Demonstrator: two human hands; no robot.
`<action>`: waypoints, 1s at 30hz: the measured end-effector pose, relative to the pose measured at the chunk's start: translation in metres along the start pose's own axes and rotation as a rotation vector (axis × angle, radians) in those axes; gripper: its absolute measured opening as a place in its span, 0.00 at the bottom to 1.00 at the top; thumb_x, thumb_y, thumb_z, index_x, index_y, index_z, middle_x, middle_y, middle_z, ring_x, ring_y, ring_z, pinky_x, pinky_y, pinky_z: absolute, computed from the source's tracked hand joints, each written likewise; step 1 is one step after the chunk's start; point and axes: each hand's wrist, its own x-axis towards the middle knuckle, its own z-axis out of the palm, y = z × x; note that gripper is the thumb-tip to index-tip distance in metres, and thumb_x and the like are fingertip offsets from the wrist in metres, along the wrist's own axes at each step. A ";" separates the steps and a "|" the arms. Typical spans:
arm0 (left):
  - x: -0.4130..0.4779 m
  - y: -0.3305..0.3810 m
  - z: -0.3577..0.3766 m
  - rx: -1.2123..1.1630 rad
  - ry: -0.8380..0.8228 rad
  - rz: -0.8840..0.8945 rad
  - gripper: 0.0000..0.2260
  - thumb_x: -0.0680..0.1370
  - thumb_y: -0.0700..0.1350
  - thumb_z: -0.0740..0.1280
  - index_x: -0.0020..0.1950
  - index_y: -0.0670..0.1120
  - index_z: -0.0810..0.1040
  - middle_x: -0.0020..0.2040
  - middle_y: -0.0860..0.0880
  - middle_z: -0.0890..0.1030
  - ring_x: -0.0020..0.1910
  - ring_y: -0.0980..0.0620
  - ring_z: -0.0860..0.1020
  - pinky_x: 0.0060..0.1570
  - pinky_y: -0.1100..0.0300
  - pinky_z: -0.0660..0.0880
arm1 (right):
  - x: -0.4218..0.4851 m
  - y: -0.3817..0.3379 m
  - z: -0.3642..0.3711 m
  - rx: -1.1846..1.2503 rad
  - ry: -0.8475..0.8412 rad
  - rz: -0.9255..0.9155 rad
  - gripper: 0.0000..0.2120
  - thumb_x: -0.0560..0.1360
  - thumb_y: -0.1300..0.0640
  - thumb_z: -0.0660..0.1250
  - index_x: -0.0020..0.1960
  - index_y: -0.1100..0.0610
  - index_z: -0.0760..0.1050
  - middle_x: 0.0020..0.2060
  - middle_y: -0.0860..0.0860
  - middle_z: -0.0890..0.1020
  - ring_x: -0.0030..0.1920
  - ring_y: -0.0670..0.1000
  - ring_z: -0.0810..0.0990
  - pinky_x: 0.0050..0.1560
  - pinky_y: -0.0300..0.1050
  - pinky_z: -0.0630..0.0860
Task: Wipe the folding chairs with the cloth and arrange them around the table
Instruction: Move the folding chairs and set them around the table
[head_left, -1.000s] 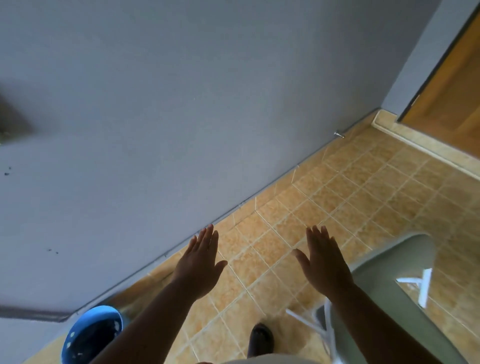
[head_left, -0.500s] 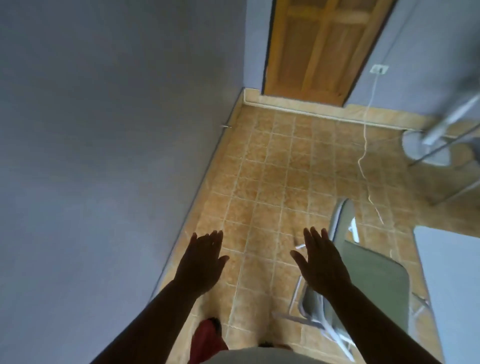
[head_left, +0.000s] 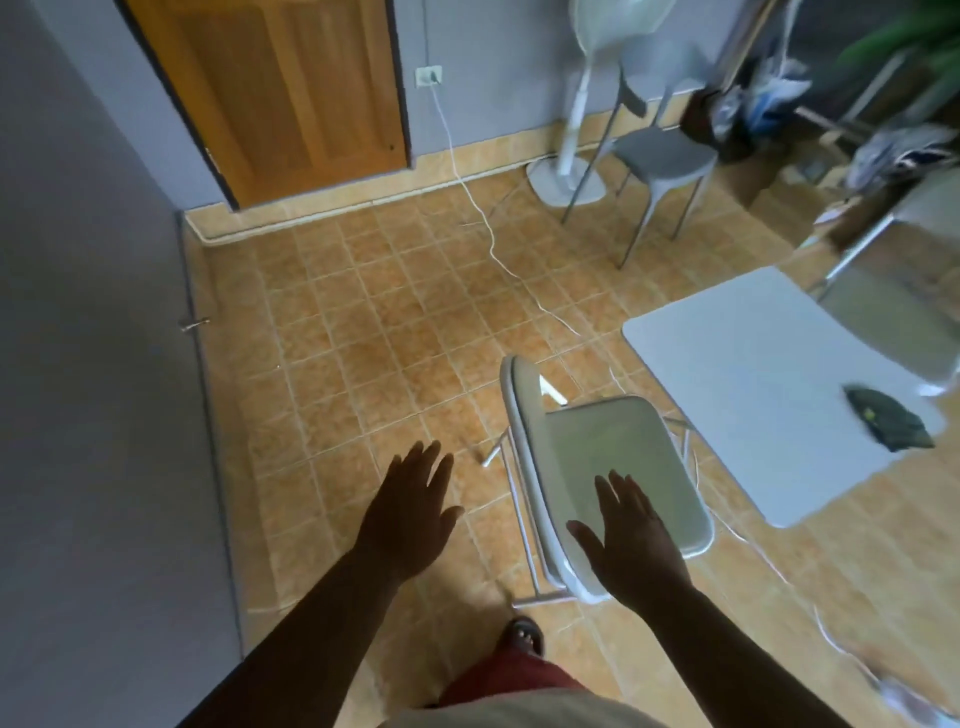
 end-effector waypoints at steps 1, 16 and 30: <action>0.011 0.002 -0.001 0.017 -0.007 0.024 0.30 0.79 0.59 0.52 0.75 0.42 0.65 0.75 0.39 0.66 0.74 0.39 0.63 0.69 0.40 0.67 | 0.002 0.003 0.001 0.013 0.002 0.017 0.38 0.77 0.33 0.51 0.78 0.55 0.52 0.77 0.54 0.56 0.77 0.54 0.51 0.74 0.47 0.50; 0.204 0.039 -0.018 0.149 -0.272 0.619 0.33 0.80 0.58 0.59 0.80 0.46 0.52 0.81 0.49 0.48 0.79 0.46 0.46 0.77 0.52 0.47 | 0.020 0.002 0.028 0.278 -0.015 0.515 0.48 0.71 0.25 0.38 0.73 0.59 0.64 0.70 0.57 0.70 0.72 0.58 0.66 0.70 0.53 0.65; 0.296 -0.001 -0.007 0.381 -0.484 0.980 0.43 0.69 0.71 0.44 0.75 0.46 0.64 0.77 0.48 0.64 0.77 0.46 0.58 0.75 0.53 0.44 | 0.025 -0.066 0.083 0.507 -0.030 0.690 0.31 0.67 0.39 0.57 0.62 0.56 0.76 0.56 0.52 0.81 0.56 0.54 0.81 0.52 0.47 0.80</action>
